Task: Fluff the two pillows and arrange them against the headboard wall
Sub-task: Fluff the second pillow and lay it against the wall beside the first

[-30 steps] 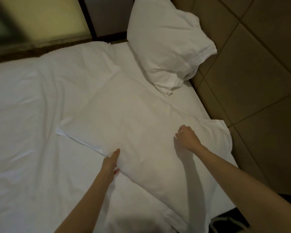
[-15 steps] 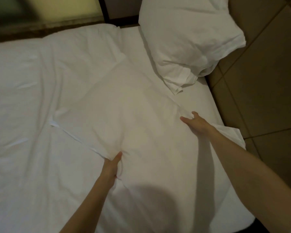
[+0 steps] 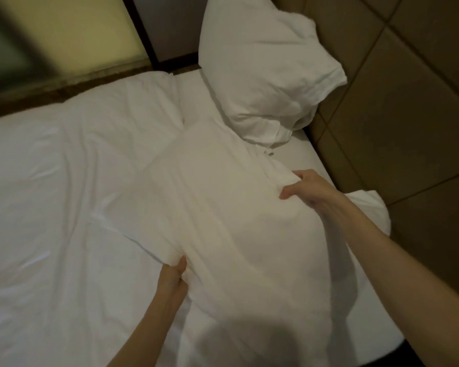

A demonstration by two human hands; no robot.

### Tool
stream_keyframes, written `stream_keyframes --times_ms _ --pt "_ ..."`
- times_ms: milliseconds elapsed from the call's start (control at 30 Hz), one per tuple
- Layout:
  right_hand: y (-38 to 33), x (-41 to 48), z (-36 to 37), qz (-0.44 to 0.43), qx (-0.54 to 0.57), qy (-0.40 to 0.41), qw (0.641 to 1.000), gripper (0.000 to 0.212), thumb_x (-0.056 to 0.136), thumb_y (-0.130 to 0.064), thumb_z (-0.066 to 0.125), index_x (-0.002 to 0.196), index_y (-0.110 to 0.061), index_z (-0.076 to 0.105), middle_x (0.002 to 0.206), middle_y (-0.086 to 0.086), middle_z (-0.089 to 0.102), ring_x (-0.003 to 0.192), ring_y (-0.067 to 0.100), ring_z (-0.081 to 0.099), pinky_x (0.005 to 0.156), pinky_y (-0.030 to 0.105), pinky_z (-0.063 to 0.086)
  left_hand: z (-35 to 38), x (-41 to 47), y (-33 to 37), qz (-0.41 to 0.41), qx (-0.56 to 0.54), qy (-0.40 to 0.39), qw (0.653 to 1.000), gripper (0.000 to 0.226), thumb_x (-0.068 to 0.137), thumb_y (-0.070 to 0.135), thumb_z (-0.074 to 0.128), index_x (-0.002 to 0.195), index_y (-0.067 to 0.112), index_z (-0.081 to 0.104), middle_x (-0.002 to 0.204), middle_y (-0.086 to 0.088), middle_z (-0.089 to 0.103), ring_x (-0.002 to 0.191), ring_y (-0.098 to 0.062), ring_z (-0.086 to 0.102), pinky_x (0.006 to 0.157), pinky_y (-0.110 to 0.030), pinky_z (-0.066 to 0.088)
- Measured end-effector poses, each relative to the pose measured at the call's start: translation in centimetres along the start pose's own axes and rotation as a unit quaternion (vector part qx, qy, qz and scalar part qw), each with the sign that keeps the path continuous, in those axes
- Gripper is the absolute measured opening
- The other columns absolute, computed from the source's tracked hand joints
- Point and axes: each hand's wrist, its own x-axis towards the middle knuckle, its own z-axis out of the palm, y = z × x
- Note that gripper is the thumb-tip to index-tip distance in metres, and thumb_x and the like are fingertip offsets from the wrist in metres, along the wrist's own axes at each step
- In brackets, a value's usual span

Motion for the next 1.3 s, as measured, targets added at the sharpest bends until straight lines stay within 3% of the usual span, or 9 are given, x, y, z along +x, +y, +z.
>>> stream_keyframes --times_ms 133,200,300,467,733,833,967,1200,1300 --pt "-4.0 -5.1 -0.6 -0.081 0.039 0.030 0.996 0.047 0.061 0.010 0.071 0.101 -0.014 0.066 0.085 -0.004 0.066 0.076 0.009 0.062 0.052 0.012 0.051 1.2 -0.2 2.7 -0.003 0.003 -0.037 0.999 0.052 0.087 -0.017 0.042 0.135 0.002 0.050 0.113 -0.007 0.072 0.092 -0.024 0.070 0.078 -0.037 0.059" --pt "-5.8 -7.9 -1.3 -0.119 0.028 0.060 0.991 0.045 0.060 0.005 0.072 0.099 -0.017 0.068 0.083 -0.008 0.067 0.072 0.005 0.062 0.048 0.008 0.047 2.4 -0.5 3.9 0.002 0.024 -0.055 0.998 0.055 0.082 -0.021 0.042 0.132 0.000 0.053 0.106 -0.007 0.075 0.091 -0.028 0.069 0.076 -0.040 0.061" --pt "-7.4 -12.3 -2.8 -0.157 -0.009 0.136 0.978 0.047 0.057 -0.008 0.076 0.101 -0.024 0.069 0.092 -0.007 0.069 0.079 0.007 0.063 0.057 0.020 0.047 5.4 -1.2 4.9 0.011 0.050 -0.078 0.996 0.064 0.076 -0.027 0.037 0.134 -0.002 0.051 0.098 -0.008 0.075 0.097 -0.031 0.064 0.082 -0.043 0.057" --pt "-8.4 -18.5 -4.8 -0.197 -0.050 0.239 0.949 0.038 0.058 -0.021 0.079 0.094 -0.022 0.066 0.091 -0.009 0.068 0.082 0.009 0.063 0.069 0.032 0.053 11.7 -1.3 5.5 0.035 0.125 -0.171 0.977 0.068 0.081 -0.023 0.034 0.142 0.006 0.044 0.141 -0.016 0.053 0.126 -0.035 0.051 0.110 -0.053 0.038" --pt "-3.5 -18.5 -7.3 -0.125 -0.248 0.456 0.846 0.025 0.066 -0.025 0.067 0.083 -0.024 0.047 0.076 -0.001 0.054 0.070 0.024 0.050 0.050 0.026 0.027 20.5 0.2 4.8 0.005 0.459 -0.181 0.870 0.049 0.092 0.003 0.056 0.138 0.002 0.039 0.107 -0.016 0.061 0.084 -0.026 0.058 0.075 -0.036 0.048" --pt "1.6 -14.5 -5.9 -0.011 -0.301 0.416 0.858 0.019 0.081 -0.016 0.054 0.099 -0.015 0.055 0.098 0.015 0.063 0.090 0.035 0.059 0.065 0.031 0.035 21.4 -0.1 4.5 0.017 0.464 -0.195 0.864 0.051 0.095 0.007 0.053 0.143 0.005 0.035 0.112 -0.014 0.055 0.094 -0.028 0.054 0.086 -0.035 0.042" --pt "4.9 -10.6 -7.1 0.105 -0.343 0.306 0.882 0.026 0.091 -0.020 0.049 0.113 -0.010 0.055 0.126 0.016 0.053 0.111 0.033 0.054 0.083 0.035 0.042 20.1 -1.4 4.8 0.025 0.553 -0.234 0.799 0.039 0.096 0.012 0.053 0.133 0.004 0.049 0.109 -0.012 0.054 0.092 -0.023 0.053 0.080 -0.030 0.040" --pt "2.7 -8.9 -11.6 0.067 -0.458 0.268 0.845 0.032 0.087 -0.021 0.050 0.115 -0.006 0.059 0.134 0.018 0.040 0.117 0.037 0.042 0.091 0.041 0.041 17.2 -1.2 4.8 0.050 0.534 -0.151 0.830 0.032 0.098 0.014 0.045 0.122 -0.003 0.057 0.106 -0.013 0.061 0.094 -0.026 0.057 0.081 -0.030 0.040" --pt "3.7 -8.2 -11.4 0.089 -0.364 0.270 0.887 0.056 0.086 -0.031 0.058 0.130 -0.003 0.039 0.138 0.022 0.033 0.116 0.044 0.046 0.094 0.043 0.041 17.3 -1.6 3.8 0.056 0.536 -0.159 0.828 0.032 0.098 0.018 0.045 0.120 -0.001 0.059 0.108 -0.014 0.063 0.094 -0.026 0.060 0.084 -0.032 0.043"
